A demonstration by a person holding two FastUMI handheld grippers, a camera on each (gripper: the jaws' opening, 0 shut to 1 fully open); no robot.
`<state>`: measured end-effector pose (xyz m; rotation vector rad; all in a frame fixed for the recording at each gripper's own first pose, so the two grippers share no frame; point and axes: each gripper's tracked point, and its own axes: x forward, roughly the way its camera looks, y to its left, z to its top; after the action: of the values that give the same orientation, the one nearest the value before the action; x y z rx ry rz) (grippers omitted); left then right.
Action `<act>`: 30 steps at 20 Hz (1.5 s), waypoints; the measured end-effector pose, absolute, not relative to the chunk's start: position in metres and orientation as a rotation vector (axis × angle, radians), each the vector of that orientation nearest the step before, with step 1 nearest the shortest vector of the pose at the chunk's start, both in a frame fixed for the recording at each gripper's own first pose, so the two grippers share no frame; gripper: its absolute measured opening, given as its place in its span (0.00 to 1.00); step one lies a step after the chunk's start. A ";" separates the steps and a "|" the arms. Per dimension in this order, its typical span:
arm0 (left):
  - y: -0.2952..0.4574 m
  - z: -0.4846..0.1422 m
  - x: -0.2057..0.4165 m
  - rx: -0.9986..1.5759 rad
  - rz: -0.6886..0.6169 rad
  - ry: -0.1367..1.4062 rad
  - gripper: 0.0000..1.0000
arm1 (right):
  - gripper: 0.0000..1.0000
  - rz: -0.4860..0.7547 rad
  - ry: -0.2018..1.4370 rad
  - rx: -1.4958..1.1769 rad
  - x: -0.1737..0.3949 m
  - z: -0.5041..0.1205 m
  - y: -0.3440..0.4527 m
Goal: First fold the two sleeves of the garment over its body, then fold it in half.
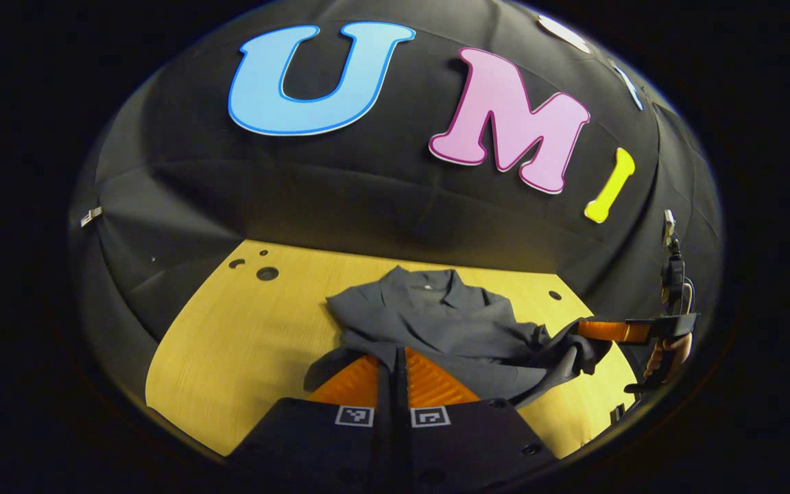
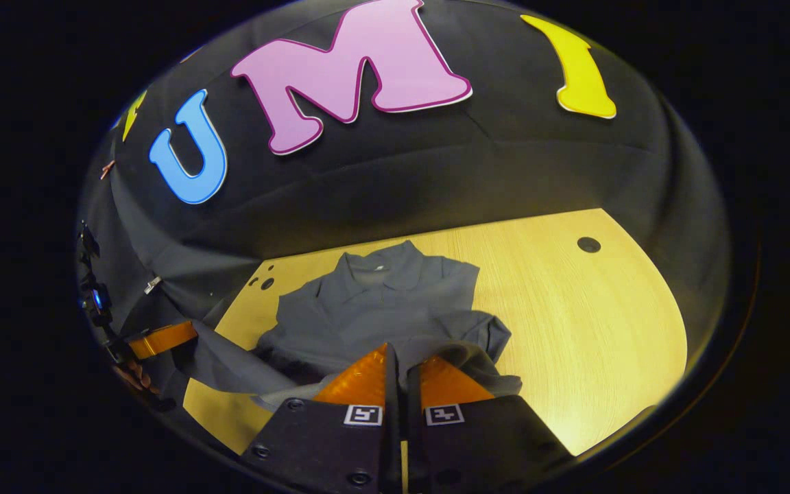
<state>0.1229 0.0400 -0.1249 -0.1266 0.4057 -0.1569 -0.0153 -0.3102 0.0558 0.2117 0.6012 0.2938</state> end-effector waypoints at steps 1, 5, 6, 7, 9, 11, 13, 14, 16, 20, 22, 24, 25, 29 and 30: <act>0.039 -0.120 0.133 -0.140 -0.160 0.400 0.05 | 0.08 0.292 0.594 0.210 -0.006 0.057 -0.310; 0.037 -0.115 0.178 -0.103 -0.175 0.385 0.05 | 0.08 0.297 0.563 0.179 0.033 0.063 -0.305; 0.037 -0.113 0.190 -0.094 -0.178 0.375 0.05 | 0.08 0.296 0.556 0.174 0.043 0.063 -0.303; 0.037 -0.111 0.201 -0.092 -0.177 0.369 0.05 | 0.08 0.293 0.550 0.171 0.053 0.065 -0.302; 0.038 -0.110 0.224 -0.092 -0.170 0.359 0.05 | 0.08 0.283 0.535 0.165 0.076 0.066 -0.301; 0.038 -0.111 0.246 -0.080 -0.173 0.350 0.05 | 0.08 0.273 0.527 0.167 0.097 0.064 -0.298; 0.039 -0.116 0.271 -0.067 -0.177 0.342 0.05 | 0.08 0.264 0.517 0.168 0.117 0.063 -0.295; 0.040 -0.118 0.283 -0.066 -0.175 0.338 0.05 | 0.08 0.260 0.508 0.167 0.128 0.062 -0.294; 0.046 -0.125 0.307 -0.077 -0.169 0.337 0.05 | 0.08 0.251 0.492 0.166 0.147 0.060 -0.292; 0.054 -0.151 0.347 -0.097 -0.157 0.344 0.05 | 0.08 0.222 0.496 0.164 0.181 0.041 -0.293; 0.052 -0.167 0.361 -0.109 -0.153 0.353 0.05 | 0.08 0.204 0.513 0.156 0.193 0.026 -0.294; 0.050 -0.180 0.372 -0.118 -0.146 0.363 0.05 | 0.08 0.193 0.544 0.141 0.201 0.004 -0.293; 0.049 -0.187 0.376 -0.118 -0.145 0.370 0.05 | 0.08 0.185 0.561 0.130 0.205 -0.008 -0.294; 0.053 -0.202 0.373 -0.077 -0.103 0.422 0.20 | 0.28 0.162 0.609 0.135 0.201 -0.020 -0.297; 0.055 -0.200 0.369 -0.067 -0.091 0.428 0.22 | 0.30 0.157 0.603 0.134 0.202 -0.017 -0.301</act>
<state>0.3695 0.0547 -0.2002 -0.0665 0.4282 -0.0910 0.2021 -0.3006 -0.0173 0.1339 0.6029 0.1570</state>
